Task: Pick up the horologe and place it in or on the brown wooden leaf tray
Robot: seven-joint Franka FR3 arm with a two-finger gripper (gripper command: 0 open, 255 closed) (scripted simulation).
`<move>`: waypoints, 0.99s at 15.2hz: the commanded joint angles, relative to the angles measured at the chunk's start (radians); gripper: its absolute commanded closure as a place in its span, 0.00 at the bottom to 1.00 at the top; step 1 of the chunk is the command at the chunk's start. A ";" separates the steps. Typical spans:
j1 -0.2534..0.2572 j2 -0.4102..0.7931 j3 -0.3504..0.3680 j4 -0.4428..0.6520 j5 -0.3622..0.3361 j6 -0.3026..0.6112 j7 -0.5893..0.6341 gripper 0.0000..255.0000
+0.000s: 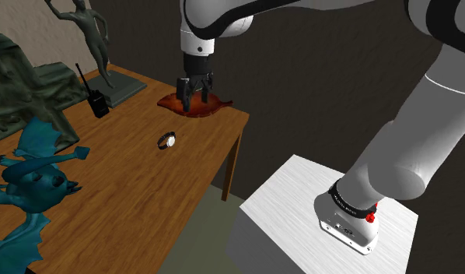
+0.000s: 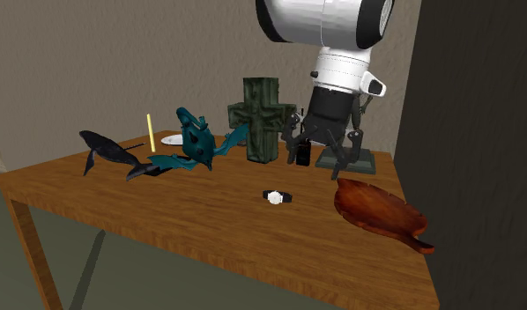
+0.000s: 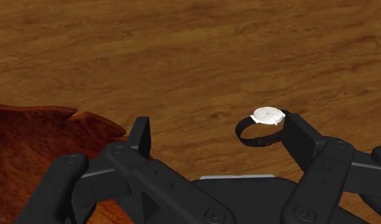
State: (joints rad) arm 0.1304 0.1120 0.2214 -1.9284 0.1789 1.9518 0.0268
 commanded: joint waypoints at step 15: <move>0.070 0.313 0.031 0.194 -0.035 0.097 0.015 0.00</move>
State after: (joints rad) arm 0.1985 0.4215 0.2521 -1.7338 0.1448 2.0435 0.0409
